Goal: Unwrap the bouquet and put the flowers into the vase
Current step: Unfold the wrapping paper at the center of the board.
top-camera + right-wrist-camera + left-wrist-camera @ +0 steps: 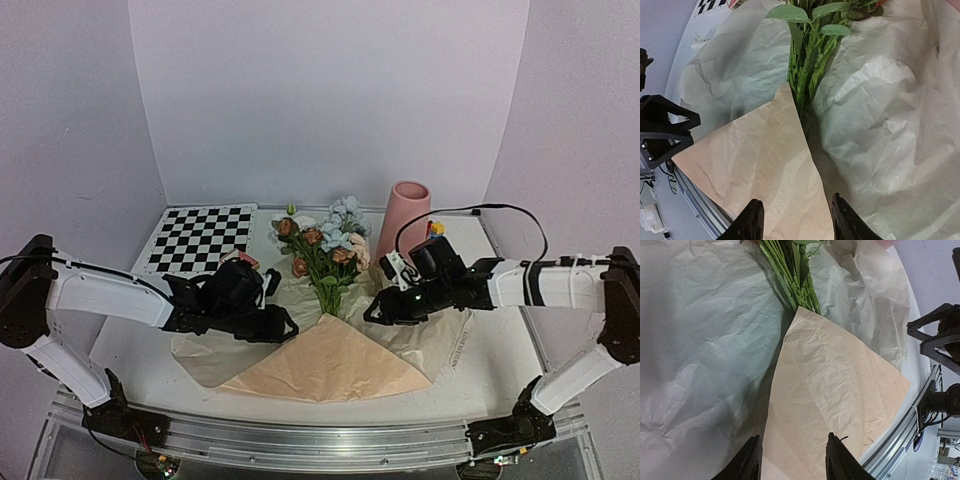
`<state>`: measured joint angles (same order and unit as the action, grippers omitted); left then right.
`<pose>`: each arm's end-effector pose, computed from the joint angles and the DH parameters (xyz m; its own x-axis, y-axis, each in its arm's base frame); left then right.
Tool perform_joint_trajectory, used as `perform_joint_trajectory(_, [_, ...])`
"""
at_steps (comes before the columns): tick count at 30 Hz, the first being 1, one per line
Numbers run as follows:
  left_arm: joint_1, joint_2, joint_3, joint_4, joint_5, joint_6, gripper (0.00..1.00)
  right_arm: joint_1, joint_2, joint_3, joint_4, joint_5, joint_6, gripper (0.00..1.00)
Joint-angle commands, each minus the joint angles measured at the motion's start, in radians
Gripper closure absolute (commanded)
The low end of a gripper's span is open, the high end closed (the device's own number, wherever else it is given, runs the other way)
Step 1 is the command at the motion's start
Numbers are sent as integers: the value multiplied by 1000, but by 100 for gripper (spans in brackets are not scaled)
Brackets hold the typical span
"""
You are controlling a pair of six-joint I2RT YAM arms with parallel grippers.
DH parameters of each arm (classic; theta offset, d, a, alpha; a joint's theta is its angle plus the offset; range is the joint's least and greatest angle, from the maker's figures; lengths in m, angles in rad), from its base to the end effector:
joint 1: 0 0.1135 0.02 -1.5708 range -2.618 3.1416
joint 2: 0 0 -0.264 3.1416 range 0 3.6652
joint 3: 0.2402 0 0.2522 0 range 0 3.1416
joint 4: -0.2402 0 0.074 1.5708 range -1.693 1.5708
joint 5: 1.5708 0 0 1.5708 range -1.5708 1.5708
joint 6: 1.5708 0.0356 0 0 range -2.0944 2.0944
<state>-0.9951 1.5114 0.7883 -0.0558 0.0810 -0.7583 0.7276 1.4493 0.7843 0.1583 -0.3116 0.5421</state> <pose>0.1640 -0.2579 0.1830 -0.8742 0.0879 -0.4776 0.3668 0.7641 -0.5307 0.2258 0.2157 0.2193 -0.7403 -0.0017 -0.6722 -0.5268 0.6227 0.5786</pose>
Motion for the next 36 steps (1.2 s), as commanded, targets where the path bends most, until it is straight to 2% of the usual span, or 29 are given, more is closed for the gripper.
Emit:
perform_joint_trajectory(1, [-4,-54,-8,2,-49,17,55,27,117,87,20,38,-44,53])
perform_joint_trajectory(12, [-4,-70,-12,-9,-72,8,56,73,326,222,24,51,-72,54])
perform_joint_trajectory(20, [-3,-77,-18,-30,-105,5,57,96,402,250,30,38,-68,56])
perform_joint_trajectory(23, [-3,-85,-18,-36,-112,6,57,101,403,250,30,36,-66,63])
perform_joint_trajectory(26, [-3,-95,-19,-41,-111,10,57,107,378,238,28,45,-59,75])
perform_joint_trajectory(29, [-3,-103,-23,-44,-105,11,57,111,327,201,27,54,-51,80])
perform_joint_trajectory(33, [-3,-101,-26,-49,-97,22,58,122,248,154,21,43,-42,100])
perform_joint_trajectory(36, [-4,-98,-26,-54,-93,31,58,138,191,129,4,26,-35,100])
